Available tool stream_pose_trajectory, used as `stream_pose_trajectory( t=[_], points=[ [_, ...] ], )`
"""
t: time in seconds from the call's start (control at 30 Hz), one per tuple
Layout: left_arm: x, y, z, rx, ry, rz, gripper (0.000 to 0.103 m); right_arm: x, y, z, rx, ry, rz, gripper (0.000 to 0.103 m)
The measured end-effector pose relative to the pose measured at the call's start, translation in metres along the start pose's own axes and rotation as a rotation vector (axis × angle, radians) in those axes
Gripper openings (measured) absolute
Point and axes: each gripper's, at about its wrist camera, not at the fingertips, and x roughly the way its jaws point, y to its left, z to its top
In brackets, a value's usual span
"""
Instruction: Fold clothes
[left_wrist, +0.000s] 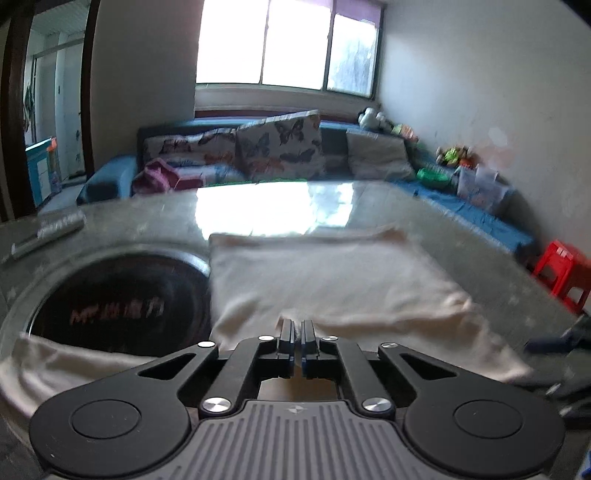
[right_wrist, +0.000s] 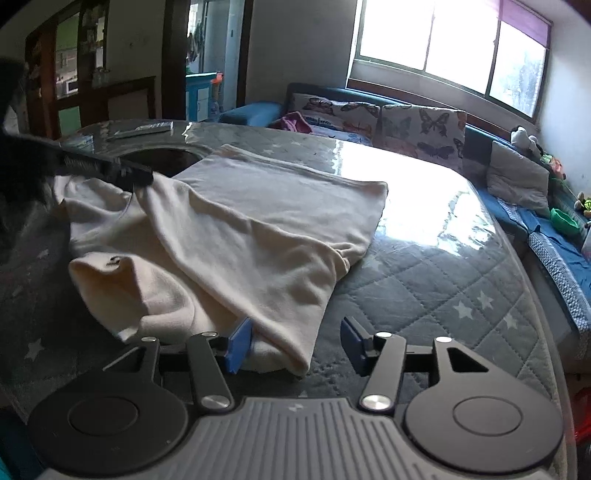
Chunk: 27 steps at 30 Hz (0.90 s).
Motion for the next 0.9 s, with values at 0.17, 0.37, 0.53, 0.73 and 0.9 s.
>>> stream_pose_trajectory(
  t=[0.17, 0.37, 0.53, 0.73, 0.9],
  points=[
    [-0.020, -0.022, 0.040, 0.038, -0.099, -0.063, 0.003, 0.008, 0.011, 0.001, -0.016, -0.027, 0.001, 0.062],
    [-0.037, -0.045, 0.070, 0.084, -0.189, -0.113, 0.003, 0.013, 0.014, 0.004, -0.019, -0.077, -0.076, 0.063],
    [-0.040, -0.039, 0.069, 0.073, -0.198, -0.111, 0.003, 0.008, -0.001, -0.002, 0.011, -0.089, -0.166, 0.063],
    [-0.033, -0.014, 0.037, 0.037, -0.119, -0.099, 0.003, 0.001, -0.014, -0.018, -0.001, -0.061, -0.252, 0.064],
    [-0.023, 0.002, -0.003, 0.034, -0.006, -0.077, 0.003, -0.001, -0.018, -0.026, -0.002, -0.058, -0.233, 0.066]
  ],
)
